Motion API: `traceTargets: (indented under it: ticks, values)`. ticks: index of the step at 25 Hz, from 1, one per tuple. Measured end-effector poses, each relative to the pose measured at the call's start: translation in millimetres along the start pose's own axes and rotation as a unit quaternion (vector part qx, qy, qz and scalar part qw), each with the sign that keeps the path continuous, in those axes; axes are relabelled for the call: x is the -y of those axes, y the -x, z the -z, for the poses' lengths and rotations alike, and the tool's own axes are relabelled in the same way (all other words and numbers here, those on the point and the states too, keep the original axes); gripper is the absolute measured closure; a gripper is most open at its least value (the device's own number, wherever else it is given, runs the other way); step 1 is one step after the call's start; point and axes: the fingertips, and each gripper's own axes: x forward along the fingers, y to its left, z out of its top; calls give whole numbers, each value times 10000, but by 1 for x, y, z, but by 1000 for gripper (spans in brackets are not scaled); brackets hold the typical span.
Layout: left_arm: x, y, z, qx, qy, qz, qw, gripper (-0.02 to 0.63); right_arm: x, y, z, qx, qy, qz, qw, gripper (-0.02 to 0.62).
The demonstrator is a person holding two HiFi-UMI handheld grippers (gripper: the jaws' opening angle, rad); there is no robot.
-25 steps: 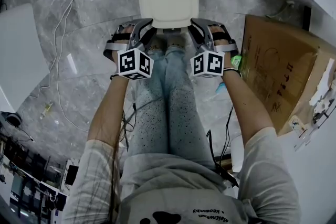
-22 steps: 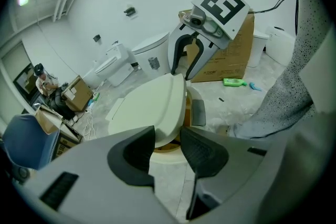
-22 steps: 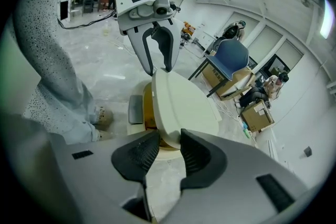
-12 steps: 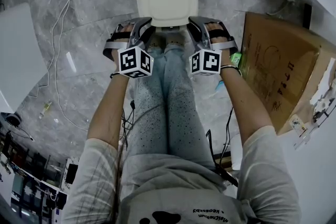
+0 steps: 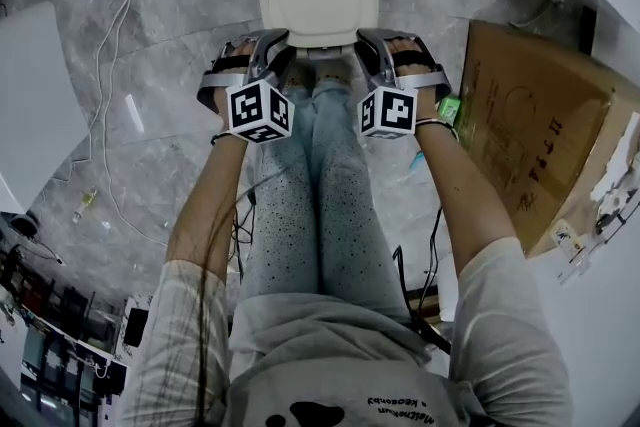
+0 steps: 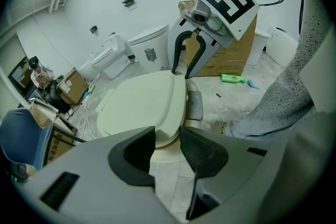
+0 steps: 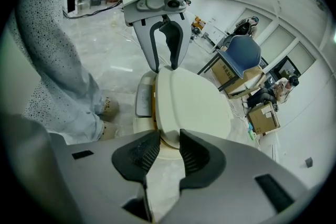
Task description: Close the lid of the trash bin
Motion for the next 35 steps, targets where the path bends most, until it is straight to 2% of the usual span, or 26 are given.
traceTargets:
  ticks: [10,17,21,30,32,35]
  values:
    - [5,-9,4,-206,66,334,9992,448,-8,-8,0,-75,174,-373,9991,471]
    - [5,-13,6,-258,269,594,9975,449,-10,-11,1,-92,366,-589,9976,477]
    - [4,-15,7,-309,383,819,9954,449,-11,-13,1,-211,312,-904,9952,479]
    - [4,-18,8,-644,591,1344,9871,452,-9,-18,2,-706,-276,-1927,9783,486]
    - [1,-16,7,-692,667,1327,9865,467,-7,-17,-1,-743,-440,-1942,9771,486]
    - [-3,-11,5,-694,704,1221,9876,488,1,-11,-5,-635,-722,-1666,9813,486]
